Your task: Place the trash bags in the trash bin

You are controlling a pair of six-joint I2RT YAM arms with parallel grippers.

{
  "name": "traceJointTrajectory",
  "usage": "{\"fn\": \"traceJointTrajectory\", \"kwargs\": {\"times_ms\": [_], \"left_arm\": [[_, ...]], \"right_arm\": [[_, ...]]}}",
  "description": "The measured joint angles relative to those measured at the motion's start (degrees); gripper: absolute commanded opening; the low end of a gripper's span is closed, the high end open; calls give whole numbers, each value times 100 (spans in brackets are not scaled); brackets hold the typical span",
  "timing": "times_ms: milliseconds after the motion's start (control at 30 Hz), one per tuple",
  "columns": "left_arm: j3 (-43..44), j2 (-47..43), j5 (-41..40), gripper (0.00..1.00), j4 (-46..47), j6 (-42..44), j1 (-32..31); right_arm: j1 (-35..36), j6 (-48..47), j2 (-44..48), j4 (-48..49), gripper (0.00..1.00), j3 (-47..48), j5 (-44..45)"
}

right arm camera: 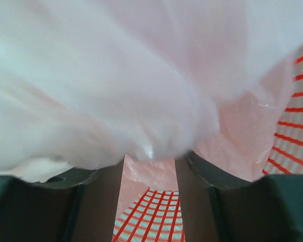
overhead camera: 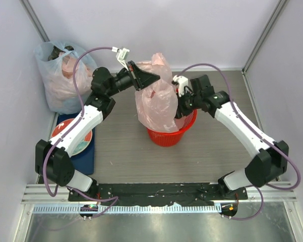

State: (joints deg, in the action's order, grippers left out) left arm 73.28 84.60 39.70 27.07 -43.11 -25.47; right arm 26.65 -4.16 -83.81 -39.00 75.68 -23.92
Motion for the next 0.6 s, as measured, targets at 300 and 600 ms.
{"fn": "traceJointTrajectory", "kwargs": {"times_ms": [300,600], "left_arm": [[249,120,-485,0,-387,621,-68],[444,254,-1119,0,-756,1364,-562]], "right_arm": [[-138,87,1598,-22,57,487,11],[-603,289,2253,-286,52,483,-798]]}}
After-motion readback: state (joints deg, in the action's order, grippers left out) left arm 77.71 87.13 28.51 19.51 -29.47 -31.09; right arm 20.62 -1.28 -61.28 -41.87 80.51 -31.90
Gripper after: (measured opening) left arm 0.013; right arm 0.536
